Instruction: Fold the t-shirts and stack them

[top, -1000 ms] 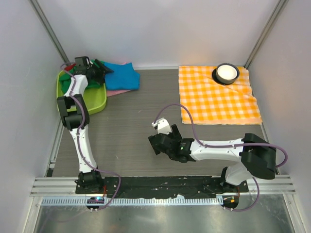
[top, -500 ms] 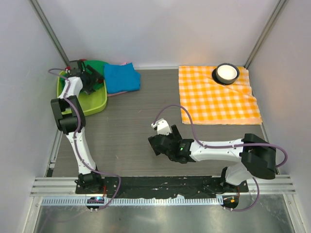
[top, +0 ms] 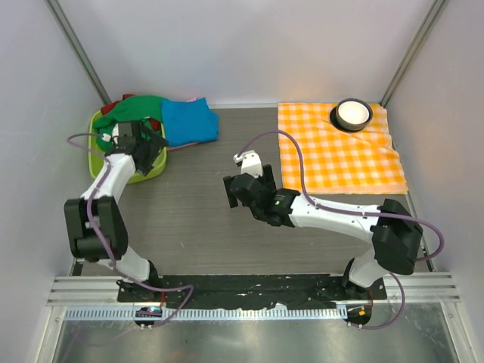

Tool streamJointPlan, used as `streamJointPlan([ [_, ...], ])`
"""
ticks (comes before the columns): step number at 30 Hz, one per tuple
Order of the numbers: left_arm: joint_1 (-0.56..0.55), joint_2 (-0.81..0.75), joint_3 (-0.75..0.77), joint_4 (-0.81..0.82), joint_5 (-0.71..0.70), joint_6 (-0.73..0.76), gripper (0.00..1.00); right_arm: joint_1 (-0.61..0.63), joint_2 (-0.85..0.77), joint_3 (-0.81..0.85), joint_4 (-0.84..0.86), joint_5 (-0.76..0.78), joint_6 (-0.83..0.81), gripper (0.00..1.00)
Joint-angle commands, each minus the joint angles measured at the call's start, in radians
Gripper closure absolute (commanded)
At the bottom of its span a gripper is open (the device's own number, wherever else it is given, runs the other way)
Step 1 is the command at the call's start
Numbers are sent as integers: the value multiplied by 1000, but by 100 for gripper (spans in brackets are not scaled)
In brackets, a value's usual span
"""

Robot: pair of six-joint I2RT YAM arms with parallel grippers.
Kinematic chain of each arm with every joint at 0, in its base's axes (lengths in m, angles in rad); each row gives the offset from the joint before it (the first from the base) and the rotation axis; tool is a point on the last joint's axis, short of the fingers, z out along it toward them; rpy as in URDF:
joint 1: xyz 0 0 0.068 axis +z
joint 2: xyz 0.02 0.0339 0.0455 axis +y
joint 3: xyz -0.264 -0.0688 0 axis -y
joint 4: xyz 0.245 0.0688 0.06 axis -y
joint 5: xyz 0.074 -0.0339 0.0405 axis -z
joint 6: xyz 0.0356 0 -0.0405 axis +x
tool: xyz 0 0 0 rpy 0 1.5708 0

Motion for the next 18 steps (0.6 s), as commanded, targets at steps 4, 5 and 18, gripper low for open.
streamJointPlan([
  [4, -74, -382, -231, 51, -301, -13, 0, -65, 73, 77, 49, -83, -33, 0],
  [5, -74, -403, -239, 34, -324, 0, 0, -81, 80, 89, 49, -107, -23, 0],
  [18, -364, -517, -144, -155, -405, 231, 0, -309, 134, 223, 61, -315, -11, 0],
])
